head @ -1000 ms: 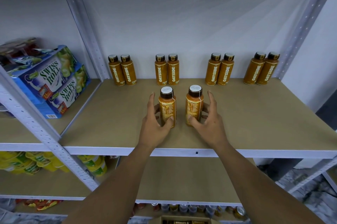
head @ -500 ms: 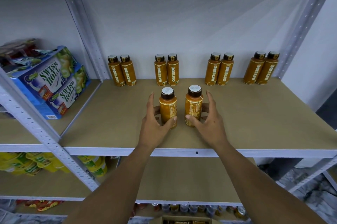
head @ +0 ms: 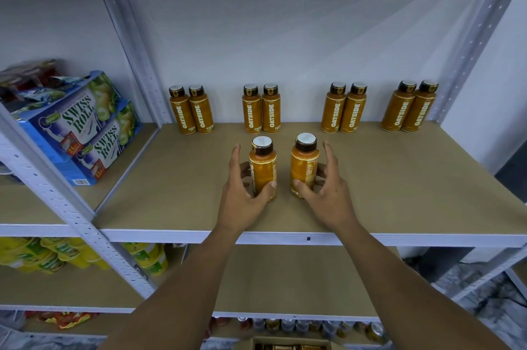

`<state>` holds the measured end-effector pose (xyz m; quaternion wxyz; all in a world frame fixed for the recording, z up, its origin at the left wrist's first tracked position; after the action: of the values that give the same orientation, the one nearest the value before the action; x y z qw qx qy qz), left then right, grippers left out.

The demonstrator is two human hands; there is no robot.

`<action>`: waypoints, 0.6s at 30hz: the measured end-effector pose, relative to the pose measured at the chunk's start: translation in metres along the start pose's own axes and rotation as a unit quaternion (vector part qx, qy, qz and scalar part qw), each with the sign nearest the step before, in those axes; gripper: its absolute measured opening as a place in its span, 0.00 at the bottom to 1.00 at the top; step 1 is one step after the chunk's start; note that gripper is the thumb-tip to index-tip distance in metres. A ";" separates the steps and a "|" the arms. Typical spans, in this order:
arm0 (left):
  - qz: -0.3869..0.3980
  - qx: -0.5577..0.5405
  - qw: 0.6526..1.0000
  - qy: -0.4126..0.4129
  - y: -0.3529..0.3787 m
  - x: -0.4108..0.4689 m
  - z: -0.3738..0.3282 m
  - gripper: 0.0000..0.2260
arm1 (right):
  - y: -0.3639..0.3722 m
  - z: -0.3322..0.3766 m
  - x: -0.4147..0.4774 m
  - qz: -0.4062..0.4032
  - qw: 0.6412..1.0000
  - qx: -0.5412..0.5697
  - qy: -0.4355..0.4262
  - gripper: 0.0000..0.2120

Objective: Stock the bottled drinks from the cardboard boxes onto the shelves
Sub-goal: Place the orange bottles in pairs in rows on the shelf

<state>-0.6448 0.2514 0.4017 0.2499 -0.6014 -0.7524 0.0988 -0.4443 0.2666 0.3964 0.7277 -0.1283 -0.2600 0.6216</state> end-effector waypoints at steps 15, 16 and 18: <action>-0.004 -0.007 1.000 -0.007 0.000 0.000 -0.001 0.48 | 0.000 0.000 0.001 0.008 1.000 -0.014 -0.002 0.53; -0.004 -0.006 1.000 -0.007 -0.001 0.000 -0.002 0.48 | 0.000 0.001 0.000 0.005 1.000 -0.015 -0.004 0.54; -0.002 -0.006 1.000 -0.005 -0.001 -0.001 -0.002 0.48 | 0.000 0.003 0.001 -0.006 1.000 -0.017 -0.004 0.55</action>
<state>-0.6441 0.2500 0.4038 0.2430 -0.6010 -0.7553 0.0964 -0.4462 0.2668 0.3992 0.7279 -0.1368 -0.2740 0.6134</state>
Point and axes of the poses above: each hand's wrist, its own x-axis towards the middle knuckle, its own y-axis out of the palm, z = x × y, the point moved 1 cm from there along x, towards the middle knuckle, and after that the axes turned 2 degrees about y, right-handed, at the moved point
